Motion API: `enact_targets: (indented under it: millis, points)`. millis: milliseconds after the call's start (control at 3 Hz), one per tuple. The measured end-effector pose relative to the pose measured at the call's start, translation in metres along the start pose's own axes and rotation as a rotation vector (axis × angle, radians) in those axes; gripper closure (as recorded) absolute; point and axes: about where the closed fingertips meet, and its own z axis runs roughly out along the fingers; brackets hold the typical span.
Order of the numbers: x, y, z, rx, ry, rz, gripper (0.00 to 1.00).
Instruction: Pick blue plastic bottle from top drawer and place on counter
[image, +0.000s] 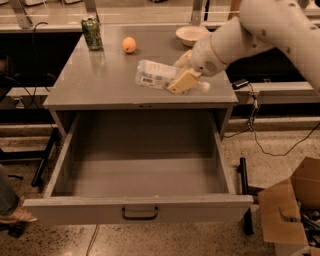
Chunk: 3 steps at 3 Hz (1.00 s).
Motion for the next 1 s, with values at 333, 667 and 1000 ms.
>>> enact_targets:
  millis: [333,667,1000]
  points:
    - [-0.008,-0.037,0.029,-0.029,0.017,-0.003,1.0]
    - [-0.009,-0.059,0.061,-0.073,0.019,0.012,0.82]
    - [-0.009,-0.068,0.089,-0.113,0.028,0.024,0.59]
